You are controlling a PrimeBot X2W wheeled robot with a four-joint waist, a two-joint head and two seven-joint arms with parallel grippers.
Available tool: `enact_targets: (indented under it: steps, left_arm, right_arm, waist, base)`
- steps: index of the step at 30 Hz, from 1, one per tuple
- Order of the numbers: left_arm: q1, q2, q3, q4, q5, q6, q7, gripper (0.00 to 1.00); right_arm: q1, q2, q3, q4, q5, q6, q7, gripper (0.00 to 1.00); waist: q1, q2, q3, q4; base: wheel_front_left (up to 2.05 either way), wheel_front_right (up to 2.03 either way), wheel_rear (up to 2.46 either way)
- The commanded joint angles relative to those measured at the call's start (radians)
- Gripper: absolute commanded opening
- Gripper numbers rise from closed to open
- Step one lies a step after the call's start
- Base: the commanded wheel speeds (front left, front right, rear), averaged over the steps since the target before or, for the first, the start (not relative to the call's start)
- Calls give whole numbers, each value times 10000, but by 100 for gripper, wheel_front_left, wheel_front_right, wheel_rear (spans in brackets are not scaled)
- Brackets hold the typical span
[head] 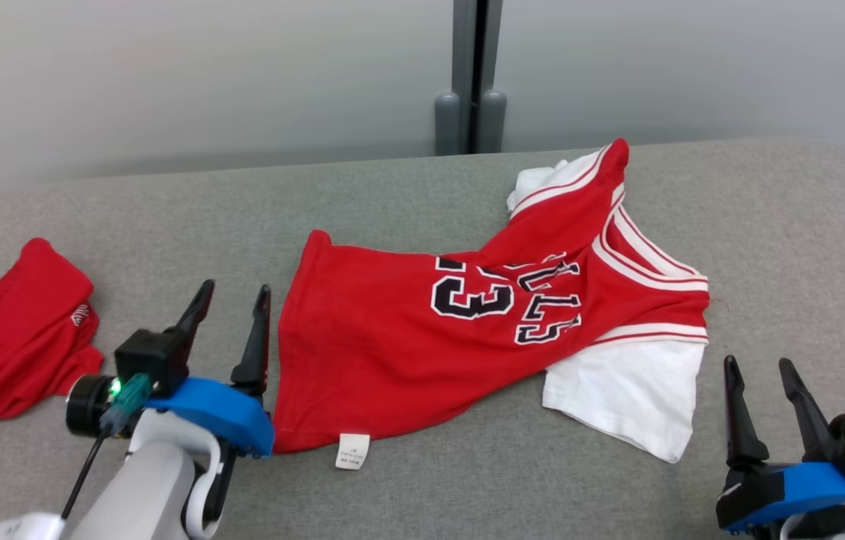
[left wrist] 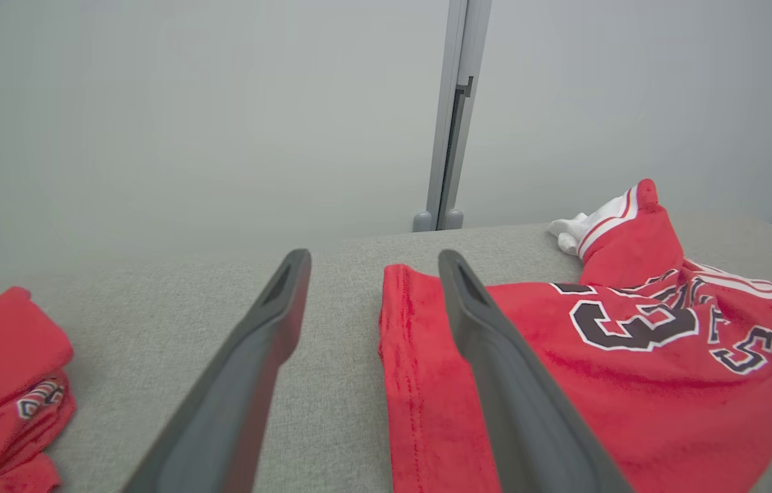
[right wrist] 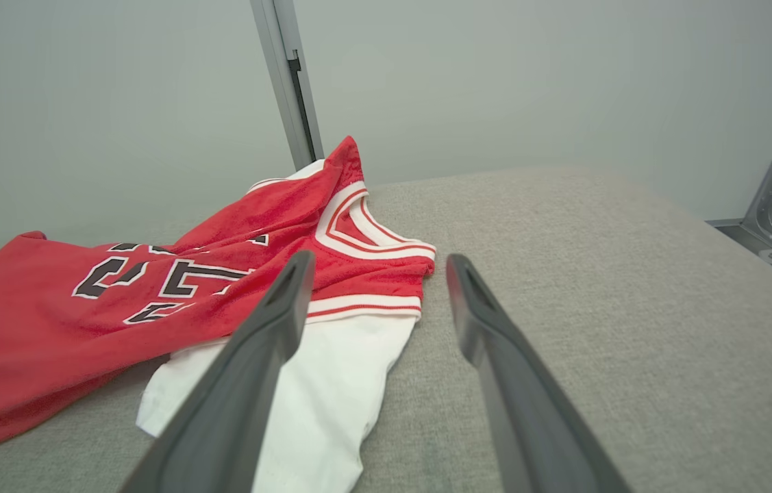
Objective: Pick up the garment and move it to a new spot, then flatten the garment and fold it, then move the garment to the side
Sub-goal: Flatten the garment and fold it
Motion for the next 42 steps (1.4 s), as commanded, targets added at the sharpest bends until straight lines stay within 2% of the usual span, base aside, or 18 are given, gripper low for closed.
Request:
enact_targets:
  steps: [1, 7, 13, 20, 29, 30, 31, 32, 37, 42]
  left_arm:
    - [385, 71, 361, -499, 234, 126, -45, 100]
    - [2129, -85, 1907, -2569, 1314, 403, -45, 100]
    - [3273, -627, 3194, -3693, 2303, 221, -43, 100]
    - [3532, -1115, 3806, -3740, 2926, -253, -42, 100]
    - [3379, -1608, 4341, -3578, 3449, -751, -39, 100]
    - [3361, -1639, 4378, -3571, 3481, -793, -39, 100]
    - [3352, -1677, 4423, -3559, 3532, -823, -39, 100]
    - [3353, -1722, 4482, -3548, 3566, -851, -39, 100]
    - [3346, -1882, 4687, -3506, 3734, -996, -39, 100]
    - [3342, -1981, 4846, -3448, 3897, -1100, -40, 100]
  right_arm:
    - [198, -14, -47, -34, -69, 5, 33, 100]
    - [427, -14, -146, -101, -189, 5, 342, 100]
    - [549, -14, -273, 50, -429, 5, 854, 100]
    - [512, -14, -359, 891, -577, 5, 1367, 100]
    - [-100, -14, -285, 2617, -389, 5, 1249, 100]
    - [-172, -14, -221, 2802, -354, 5, 1234, 61]
    - [-252, -14, -177, 2992, -315, 5, 1212, 29]
    - [-319, -11, -135, 3157, -305, 5, 1161, 2]
    - [-641, -20, -411, 3547, -353, 2, 760, 0]
    - [-553, -241, -1163, 3263, -620, 4, 529, 0]
  waist:
    - [0, 0, -52, 77]
    - [0, 0, -197, 397]
    - [0, 0, -198, 656]
    - [0, 0, -167, 892]
    - [0, 0, 39, 1033]
    - [0, 0, 70, 1026]
    - [0, 0, 93, 1012]
    - [0, 0, 107, 988]
    - [0, 0, 158, 782]
    - [0, 0, 142, 595]
  base:
    - [0, 0, 0]
    - [0, 0, 0]
    - [0, 0, 0]
    - [0, 0, 0]
    - [0, 0, 0]
    - [0, 0, 0]
    - [0, 0, 0]
    - [0, 0, 0]
    - [0, 0, 0]
    - [0, 0, 0]
